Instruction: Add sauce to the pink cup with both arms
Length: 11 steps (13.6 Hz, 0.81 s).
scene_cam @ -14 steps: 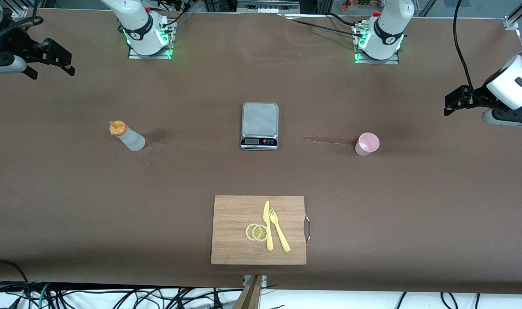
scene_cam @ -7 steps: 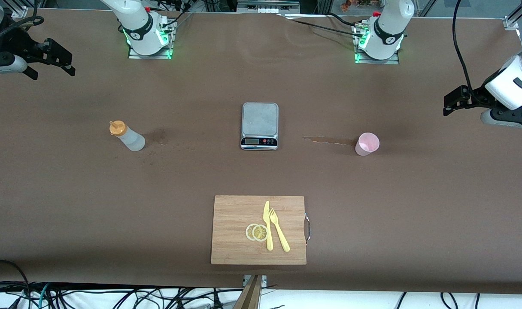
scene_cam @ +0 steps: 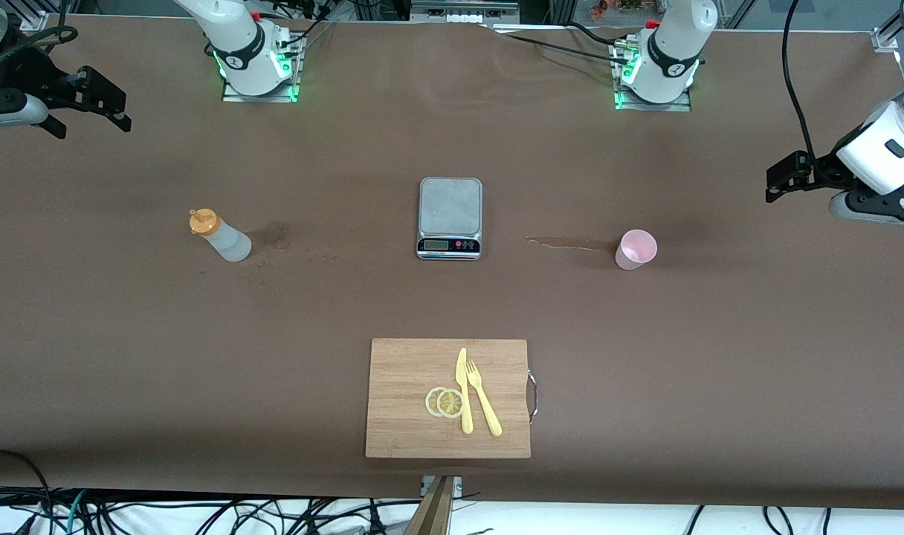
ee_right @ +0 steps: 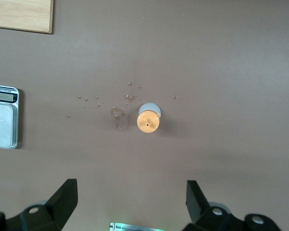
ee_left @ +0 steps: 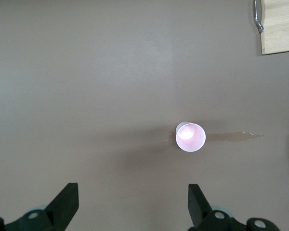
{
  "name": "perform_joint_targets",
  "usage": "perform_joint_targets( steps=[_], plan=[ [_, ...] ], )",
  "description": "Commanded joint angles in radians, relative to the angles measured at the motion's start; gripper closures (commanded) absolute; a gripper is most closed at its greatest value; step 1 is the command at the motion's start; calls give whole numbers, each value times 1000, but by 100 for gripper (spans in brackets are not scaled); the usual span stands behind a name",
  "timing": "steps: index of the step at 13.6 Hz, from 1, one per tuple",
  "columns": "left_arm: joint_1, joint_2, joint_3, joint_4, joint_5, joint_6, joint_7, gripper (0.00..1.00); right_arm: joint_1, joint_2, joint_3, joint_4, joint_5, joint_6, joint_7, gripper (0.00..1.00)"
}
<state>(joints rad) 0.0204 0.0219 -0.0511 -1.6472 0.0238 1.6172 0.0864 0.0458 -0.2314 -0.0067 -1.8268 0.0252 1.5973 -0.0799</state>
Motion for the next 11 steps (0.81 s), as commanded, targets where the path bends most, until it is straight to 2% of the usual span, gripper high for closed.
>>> perform_joint_targets(
  steps=[1, 11],
  plan=[
    [-2, 27, -4, 30, -16, -23, 1, 0, 8, -22, -1, 1, 2, 1, 14, 0],
    [-7, 82, -6, 53, -22, -51, -2, 0, 29, -17, -15, 27, 15, 18, -1, 0]
  ],
)
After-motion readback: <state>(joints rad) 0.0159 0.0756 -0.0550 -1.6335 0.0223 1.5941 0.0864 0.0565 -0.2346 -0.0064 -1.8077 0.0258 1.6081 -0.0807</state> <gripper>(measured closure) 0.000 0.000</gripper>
